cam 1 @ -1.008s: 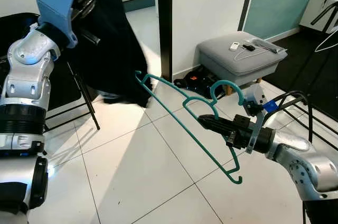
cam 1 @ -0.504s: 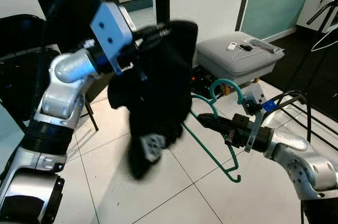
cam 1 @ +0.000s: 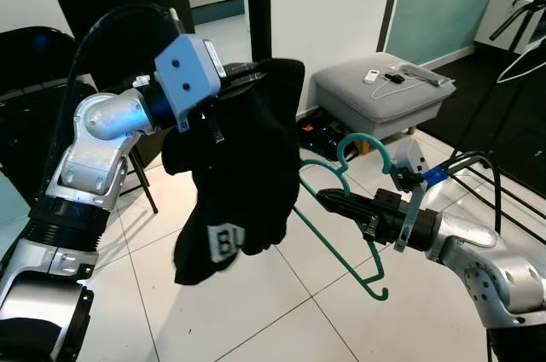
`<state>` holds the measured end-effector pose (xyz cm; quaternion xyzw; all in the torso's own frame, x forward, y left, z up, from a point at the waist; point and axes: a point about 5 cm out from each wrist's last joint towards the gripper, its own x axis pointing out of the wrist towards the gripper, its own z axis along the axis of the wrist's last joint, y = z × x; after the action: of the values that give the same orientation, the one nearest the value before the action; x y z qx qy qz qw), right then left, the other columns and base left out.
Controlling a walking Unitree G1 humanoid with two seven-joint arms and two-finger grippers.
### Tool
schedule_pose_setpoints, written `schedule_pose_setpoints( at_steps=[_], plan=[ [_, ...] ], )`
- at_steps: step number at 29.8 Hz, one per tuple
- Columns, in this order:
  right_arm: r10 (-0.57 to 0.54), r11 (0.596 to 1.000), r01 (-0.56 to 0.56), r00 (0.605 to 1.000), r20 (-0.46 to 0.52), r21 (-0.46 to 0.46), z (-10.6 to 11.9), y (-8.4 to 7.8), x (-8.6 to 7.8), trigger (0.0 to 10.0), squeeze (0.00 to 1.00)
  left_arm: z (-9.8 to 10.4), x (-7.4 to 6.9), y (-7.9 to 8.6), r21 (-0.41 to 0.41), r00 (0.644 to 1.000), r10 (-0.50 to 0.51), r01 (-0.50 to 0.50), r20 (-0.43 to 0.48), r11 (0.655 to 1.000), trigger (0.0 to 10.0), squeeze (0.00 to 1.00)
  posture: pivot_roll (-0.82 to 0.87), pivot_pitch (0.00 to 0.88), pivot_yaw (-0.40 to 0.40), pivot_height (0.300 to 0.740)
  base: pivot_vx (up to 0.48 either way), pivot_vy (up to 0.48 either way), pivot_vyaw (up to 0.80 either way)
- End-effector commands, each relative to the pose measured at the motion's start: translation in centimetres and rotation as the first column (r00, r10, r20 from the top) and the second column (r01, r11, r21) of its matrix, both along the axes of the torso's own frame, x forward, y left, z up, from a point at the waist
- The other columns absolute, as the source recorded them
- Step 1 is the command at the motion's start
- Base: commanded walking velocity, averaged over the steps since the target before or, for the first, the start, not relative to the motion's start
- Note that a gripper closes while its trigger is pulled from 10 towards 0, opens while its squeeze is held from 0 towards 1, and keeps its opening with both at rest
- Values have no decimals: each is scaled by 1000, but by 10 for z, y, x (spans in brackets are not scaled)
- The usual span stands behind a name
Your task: Hang hanger
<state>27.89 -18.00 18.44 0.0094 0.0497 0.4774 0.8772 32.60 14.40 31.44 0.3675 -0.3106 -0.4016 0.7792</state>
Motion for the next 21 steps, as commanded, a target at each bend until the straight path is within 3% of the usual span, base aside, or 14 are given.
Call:
schedule_pose_setpoints(
  at_steps=[1,4,7,9,10,14,16,18,20,21],
  plan=[
    [8,1000,-8,1000,7,10,3,2,0,10000,0,-1,-1,2,31,1000,-1,1,7,1000,10000,0,-86,0,49,740,0,0,0],
    [-50,999,50,998,23,-9,2,-1,7,10000,0,-1,-8,-1,40,998,-59,60,-14,997,10000,0,-85,0,49,740,0,0,0],
    [-163,986,163,986,21,-31,-1,-8,20,10000,0,4,-17,-4,-2,992,-125,125,-21,992,10000,0,-83,0,47,740,0,0,0],
    [-286,958,286,958,9,-26,-1,-16,32,10000,0,10,-28,-10,-55,980,-199,198,-23,979,10000,0,-79,0,42,740,0,0,0],
    [-286,958,286,958,9,-26,-1,-16,32,10000,0,10,-28,-10,-55,980,-199,198,-23,979,10000,0,-79,0,42,740,0,0,0],
    [-501,863,505,862,-78,36,-1,-31,52,10000,0,12,-40,-20,-91,962,-273,270,-18,958,10000,0,-74,0,40,740,0,0,0],
    [-528,844,534,843,-99,45,-1,-33,54,10000,0,11,-41,-20,-91,961,-274,272,-18,958,10000,0,-73,0,41,740,0,0,0],
    [-582,799,596,800,-148,82,-2,-38,59,10000,0,10,-41,-20,-102,962,-273,269,-24,958,10000,0,-70,0,41,740,0,0,0],
    [-646,716,678,734,-209,169,1,-46,65,10000,0,8,-44,-23,-123,957,-288,281,-43,952,10000,0,-69,0,40,740,0,0,0],
    [-646,716,678,734,-209,169,1,-46,65,10000,0,8,-44,-23,-123,957,-288,281,-43,952,10000,0,-69,0,40,740,0,0,0]
  ],
)
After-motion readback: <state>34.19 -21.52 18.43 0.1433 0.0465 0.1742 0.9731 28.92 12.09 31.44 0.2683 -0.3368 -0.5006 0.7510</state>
